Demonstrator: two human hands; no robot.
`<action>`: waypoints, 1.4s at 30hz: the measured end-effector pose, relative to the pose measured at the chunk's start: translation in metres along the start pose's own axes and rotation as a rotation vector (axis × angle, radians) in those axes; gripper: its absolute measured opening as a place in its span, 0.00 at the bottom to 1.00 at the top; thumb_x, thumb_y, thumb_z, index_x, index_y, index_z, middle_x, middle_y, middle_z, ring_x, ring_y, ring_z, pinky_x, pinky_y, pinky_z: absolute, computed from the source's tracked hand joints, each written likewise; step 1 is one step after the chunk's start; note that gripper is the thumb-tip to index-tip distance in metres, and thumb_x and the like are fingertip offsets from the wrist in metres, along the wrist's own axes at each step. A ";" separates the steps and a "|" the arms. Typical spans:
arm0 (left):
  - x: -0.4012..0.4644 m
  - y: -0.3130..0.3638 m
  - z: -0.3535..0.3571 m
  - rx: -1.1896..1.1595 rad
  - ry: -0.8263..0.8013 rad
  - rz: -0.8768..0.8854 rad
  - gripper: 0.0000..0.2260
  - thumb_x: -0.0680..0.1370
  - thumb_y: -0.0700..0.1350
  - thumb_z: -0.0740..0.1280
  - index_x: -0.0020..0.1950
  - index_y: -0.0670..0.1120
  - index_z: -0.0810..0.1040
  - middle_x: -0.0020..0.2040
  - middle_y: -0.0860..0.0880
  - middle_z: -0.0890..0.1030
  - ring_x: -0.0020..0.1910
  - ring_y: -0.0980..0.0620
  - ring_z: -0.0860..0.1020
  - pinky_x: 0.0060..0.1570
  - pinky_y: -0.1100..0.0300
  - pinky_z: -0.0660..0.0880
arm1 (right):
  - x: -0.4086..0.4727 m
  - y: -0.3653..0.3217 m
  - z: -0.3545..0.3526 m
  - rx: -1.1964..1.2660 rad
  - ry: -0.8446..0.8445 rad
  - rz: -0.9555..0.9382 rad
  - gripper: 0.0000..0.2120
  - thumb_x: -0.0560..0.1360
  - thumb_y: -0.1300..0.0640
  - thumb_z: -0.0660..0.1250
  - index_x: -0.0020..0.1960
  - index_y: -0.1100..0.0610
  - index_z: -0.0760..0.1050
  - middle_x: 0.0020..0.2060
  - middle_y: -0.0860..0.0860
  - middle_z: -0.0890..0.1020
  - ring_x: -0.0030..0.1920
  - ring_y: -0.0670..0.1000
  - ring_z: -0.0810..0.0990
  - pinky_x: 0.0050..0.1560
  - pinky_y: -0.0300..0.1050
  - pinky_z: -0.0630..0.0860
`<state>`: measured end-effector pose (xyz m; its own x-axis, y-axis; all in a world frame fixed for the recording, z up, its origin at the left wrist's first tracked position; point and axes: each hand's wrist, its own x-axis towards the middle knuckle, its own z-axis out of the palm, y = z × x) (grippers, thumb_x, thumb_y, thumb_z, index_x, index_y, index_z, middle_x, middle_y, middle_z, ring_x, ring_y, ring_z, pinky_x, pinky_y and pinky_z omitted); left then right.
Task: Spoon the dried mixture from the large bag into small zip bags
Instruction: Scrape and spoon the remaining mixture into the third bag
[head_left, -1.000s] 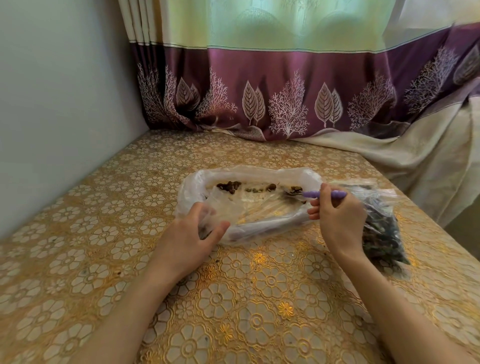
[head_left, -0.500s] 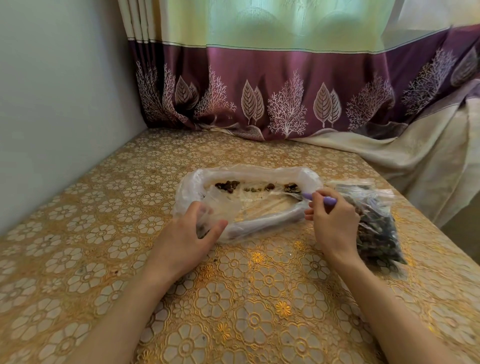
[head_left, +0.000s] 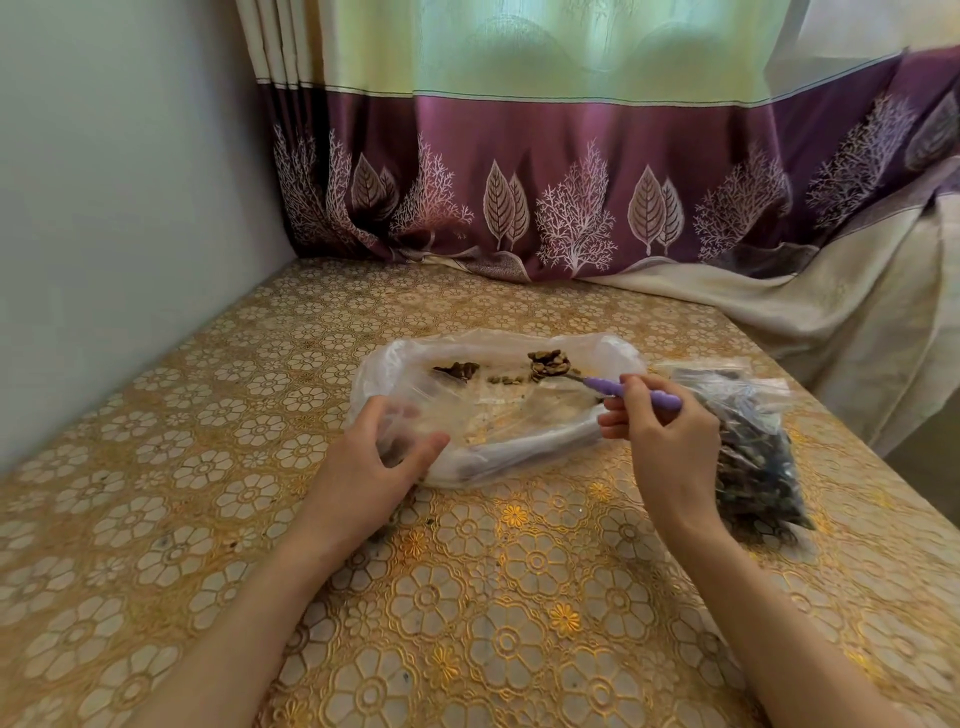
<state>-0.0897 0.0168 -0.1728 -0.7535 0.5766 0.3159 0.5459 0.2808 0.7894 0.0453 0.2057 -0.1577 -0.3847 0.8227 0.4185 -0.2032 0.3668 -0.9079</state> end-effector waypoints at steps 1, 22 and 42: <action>0.000 0.000 0.000 -0.008 -0.003 -0.005 0.21 0.65 0.65 0.64 0.53 0.56 0.72 0.49 0.54 0.81 0.49 0.57 0.79 0.48 0.60 0.75 | -0.002 -0.003 0.001 0.029 -0.018 -0.013 0.08 0.78 0.60 0.62 0.44 0.52 0.78 0.36 0.46 0.85 0.31 0.43 0.81 0.33 0.35 0.77; 0.003 0.004 -0.005 -0.200 0.027 -0.083 0.21 0.60 0.64 0.68 0.49 0.57 0.73 0.45 0.58 0.80 0.43 0.63 0.79 0.41 0.65 0.73 | -0.026 -0.043 0.008 0.195 -0.539 -0.179 0.07 0.73 0.65 0.65 0.47 0.57 0.79 0.35 0.50 0.82 0.34 0.48 0.81 0.34 0.39 0.78; 0.003 0.003 -0.005 -0.088 0.005 -0.048 0.33 0.62 0.68 0.64 0.59 0.47 0.73 0.54 0.47 0.80 0.52 0.50 0.79 0.54 0.48 0.76 | 0.015 0.003 0.003 -0.233 0.023 -0.107 0.15 0.80 0.53 0.60 0.43 0.59 0.80 0.35 0.45 0.83 0.28 0.40 0.79 0.31 0.32 0.75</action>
<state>-0.0921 0.0155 -0.1670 -0.7797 0.5603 0.2794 0.4752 0.2390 0.8468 0.0364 0.2177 -0.1538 -0.3514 0.7826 0.5138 -0.0279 0.5398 -0.8413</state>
